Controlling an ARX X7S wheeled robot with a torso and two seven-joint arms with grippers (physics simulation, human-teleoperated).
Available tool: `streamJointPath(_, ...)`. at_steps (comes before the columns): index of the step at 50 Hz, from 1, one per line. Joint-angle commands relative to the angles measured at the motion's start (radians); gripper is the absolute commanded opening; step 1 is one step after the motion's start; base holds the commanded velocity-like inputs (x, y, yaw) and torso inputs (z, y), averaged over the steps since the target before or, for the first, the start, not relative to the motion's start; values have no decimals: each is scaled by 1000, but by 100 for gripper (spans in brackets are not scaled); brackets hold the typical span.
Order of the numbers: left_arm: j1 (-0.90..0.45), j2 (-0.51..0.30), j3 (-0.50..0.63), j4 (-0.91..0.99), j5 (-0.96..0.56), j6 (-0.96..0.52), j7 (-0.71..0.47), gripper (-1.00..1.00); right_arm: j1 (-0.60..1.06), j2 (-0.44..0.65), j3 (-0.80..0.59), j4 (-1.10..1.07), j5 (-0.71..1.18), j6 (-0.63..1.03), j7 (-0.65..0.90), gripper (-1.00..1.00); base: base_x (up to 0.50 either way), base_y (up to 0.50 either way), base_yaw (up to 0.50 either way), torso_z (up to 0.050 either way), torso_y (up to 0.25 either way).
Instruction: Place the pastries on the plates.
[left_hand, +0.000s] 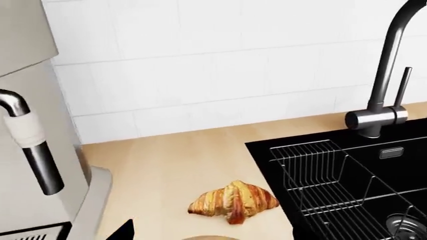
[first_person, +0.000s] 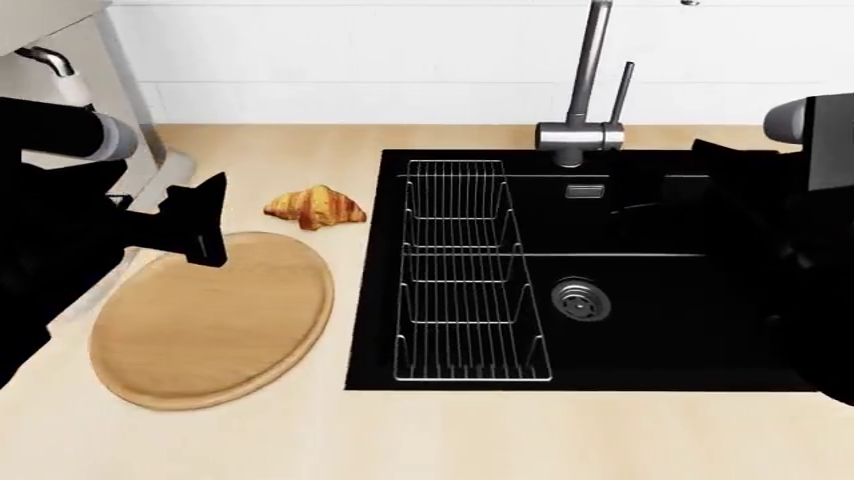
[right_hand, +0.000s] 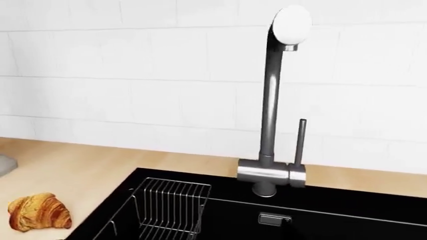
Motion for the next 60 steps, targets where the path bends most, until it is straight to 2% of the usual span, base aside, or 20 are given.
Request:
streamJointPath(1,24,-12,-17,7,-2,15,-3,100,15,-7,-11,11,-1,0,10,100,-2,500,0,0,0)
streamJointPath(12,54,-21,-26,31,-11,20,-13,100,-16,-19,-4,14,-22,-49,-4,100,25,496,0,0,0)
streamJointPath(26,41,-8,3,19,-3,25,-2,100,-13,-17,-4,15,-18,-61,-12,100,280,-131,0,0,0)
streamJointPath(32,18,7,38,4,18,24,7,100,65,-4,-22,28,17,4,13,100,250,-246,0,0,0)
streamJointPath(34,-34,26,60,-12,13,10,-1,100,141,-15,-47,49,26,35,25,100,282,-69,0,0,0)
streamJointPath(36,-77,35,78,-36,20,1,-2,100,147,-41,-39,81,40,54,68,100,0,0,0,0,0)
streamJointPath(45,-75,38,82,-46,35,17,2,100,119,-39,-47,88,40,63,84,100,0,0,0,0,0)
streamJointPath(47,-186,58,120,-91,-16,-53,-17,100,275,-44,-71,163,68,141,103,100,0,0,0,0,0)
streamJointPath(50,-308,72,184,-168,18,-86,22,100,407,-50,-122,242,32,150,77,100,0,0,0,0,0)
streamJointPath(51,-337,85,201,-208,46,-76,38,100,372,-38,-153,224,21,157,66,100,0,0,0,0,0)
streamJointPath(53,-310,87,195,-206,51,-60,35,100,323,-25,-156,204,2,129,58,100,0,0,0,0,0)
streamJointPath(60,-301,115,214,-211,66,-36,45,100,281,-22,-196,193,-69,54,36,100,224,217,0,0,0)
